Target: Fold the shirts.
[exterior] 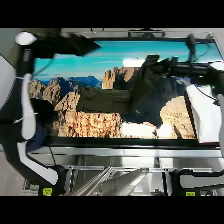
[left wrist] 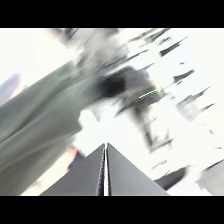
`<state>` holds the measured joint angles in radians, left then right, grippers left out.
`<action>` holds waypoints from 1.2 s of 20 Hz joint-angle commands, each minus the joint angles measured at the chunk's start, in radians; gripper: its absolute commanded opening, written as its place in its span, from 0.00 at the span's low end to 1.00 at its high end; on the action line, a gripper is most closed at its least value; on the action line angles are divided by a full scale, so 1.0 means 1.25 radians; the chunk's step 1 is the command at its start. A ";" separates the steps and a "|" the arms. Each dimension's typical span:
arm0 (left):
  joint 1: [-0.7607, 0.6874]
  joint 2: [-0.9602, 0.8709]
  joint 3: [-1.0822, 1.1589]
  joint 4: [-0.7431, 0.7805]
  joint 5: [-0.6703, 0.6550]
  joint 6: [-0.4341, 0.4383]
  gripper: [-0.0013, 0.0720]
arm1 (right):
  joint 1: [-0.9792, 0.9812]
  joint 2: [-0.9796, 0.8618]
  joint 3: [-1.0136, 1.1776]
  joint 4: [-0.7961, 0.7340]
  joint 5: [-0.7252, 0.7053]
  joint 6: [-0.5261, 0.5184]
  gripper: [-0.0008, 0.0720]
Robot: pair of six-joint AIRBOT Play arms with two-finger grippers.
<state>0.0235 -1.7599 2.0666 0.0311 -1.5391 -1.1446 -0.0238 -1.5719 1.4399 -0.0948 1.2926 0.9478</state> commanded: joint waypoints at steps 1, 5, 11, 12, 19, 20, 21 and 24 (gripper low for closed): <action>0.166 0.136 -0.068 -0.278 -0.078 0.084 0.06 | 0.253 -0.041 0.000 0.052 -0.367 -0.081 0.03; 0.238 0.228 -0.197 -0.270 -0.110 0.129 0.06 | 0.559 -0.197 0.013 0.272 -0.862 -0.280 0.04; 0.170 0.275 -0.375 -0.273 -0.140 0.168 0.06 | 0.671 -0.401 0.165 0.408 -0.794 -0.382 0.54; 0.156 0.274 -0.392 -0.273 -0.143 0.168 0.06 | 0.650 -0.394 0.165 0.400 -0.722 -0.381 0.54; 0.103 0.274 -0.413 -0.276 -0.172 0.168 0.06 | 0.334 -0.237 0.165 -0.168 -0.217 0.074 0.51; 0.103 0.274 -0.413 -0.276 -0.173 0.168 0.06 | 0.281 -0.218 0.165 -0.295 -0.175 0.165 0.51; 0.103 0.274 -0.413 -0.276 -0.174 0.168 0.06 | 0.235 -0.206 0.165 -0.399 -0.135 0.238 0.64; 0.103 0.274 -0.413 -0.276 -0.189 0.168 0.06 | 0.143 -0.211 0.161 -0.574 -0.066 0.338 0.90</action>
<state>0.1555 -1.4178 1.5520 -0.3141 -1.7599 -0.9363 0.2760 -1.8523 1.6440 -0.4946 1.0622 1.1545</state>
